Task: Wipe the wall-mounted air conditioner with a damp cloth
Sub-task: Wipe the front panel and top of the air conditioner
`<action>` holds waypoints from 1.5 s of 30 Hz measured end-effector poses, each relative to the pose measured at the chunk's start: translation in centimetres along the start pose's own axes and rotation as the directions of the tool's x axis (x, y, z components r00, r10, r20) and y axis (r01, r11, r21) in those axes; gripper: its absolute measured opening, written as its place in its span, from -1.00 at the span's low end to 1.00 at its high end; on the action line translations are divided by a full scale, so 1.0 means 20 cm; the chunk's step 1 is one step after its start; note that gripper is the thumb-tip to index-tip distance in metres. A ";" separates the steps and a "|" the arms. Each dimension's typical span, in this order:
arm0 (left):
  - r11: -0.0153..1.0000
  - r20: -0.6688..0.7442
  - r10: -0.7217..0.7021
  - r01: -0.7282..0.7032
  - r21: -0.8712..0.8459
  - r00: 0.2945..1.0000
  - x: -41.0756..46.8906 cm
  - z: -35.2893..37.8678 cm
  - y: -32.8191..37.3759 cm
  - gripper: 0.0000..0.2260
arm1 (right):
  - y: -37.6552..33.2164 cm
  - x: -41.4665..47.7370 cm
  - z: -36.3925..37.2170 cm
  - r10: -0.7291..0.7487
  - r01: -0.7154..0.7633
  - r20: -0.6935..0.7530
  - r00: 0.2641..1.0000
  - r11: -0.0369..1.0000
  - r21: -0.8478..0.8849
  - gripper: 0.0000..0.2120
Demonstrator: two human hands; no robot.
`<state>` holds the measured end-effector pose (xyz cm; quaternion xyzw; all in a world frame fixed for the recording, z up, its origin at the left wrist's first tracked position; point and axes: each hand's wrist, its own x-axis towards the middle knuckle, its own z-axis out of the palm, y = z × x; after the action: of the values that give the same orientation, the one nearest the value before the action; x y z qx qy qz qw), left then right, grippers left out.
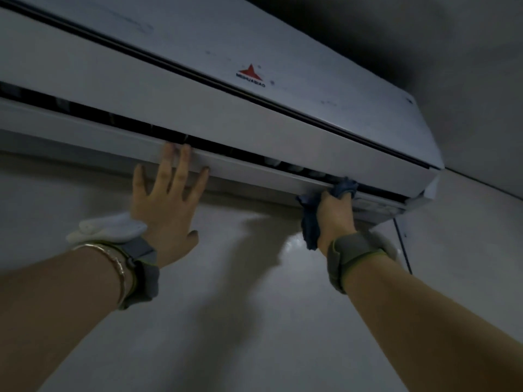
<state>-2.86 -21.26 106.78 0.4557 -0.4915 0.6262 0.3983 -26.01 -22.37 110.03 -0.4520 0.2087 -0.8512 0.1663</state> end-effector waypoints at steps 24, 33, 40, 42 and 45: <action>0.973 -0.114 -0.166 0.145 -0.179 0.979 0.32 -0.52 -0.07 -0.28 | -0.63 0.05 -0.11 -0.423 0.516 0.295 0.857 0.709 -0.480 -0.78; 0.981 -0.079 -0.184 0.178 -0.075 0.980 0.14 -0.50 -0.39 -0.29 | -0.60 -0.33 0.50 -0.539 0.840 0.645 0.542 0.323 -0.436 -0.66; 0.978 -0.086 -0.209 0.209 -0.014 0.974 0.09 -0.55 -0.59 -0.34 | -0.63 -0.49 0.77 -0.632 0.899 0.648 0.425 0.213 -0.382 -0.63; 0.977 -0.090 -0.215 0.215 -0.008 0.973 0.08 -0.56 -0.66 -0.36 | -0.64 -0.43 0.76 -0.617 0.797 0.525 0.587 0.325 -0.509 -0.63; 0.969 -0.083 -0.247 0.248 -0.007 0.965 0.07 -0.57 -0.77 -0.36 | -0.66 -0.40 0.75 -0.536 0.679 0.436 0.723 0.434 -0.592 -0.61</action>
<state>9.25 -6.87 110.87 0.4876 -0.4127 0.5909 0.4928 -10.40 -10.44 118.70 -0.5987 0.3301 -0.6535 -0.3249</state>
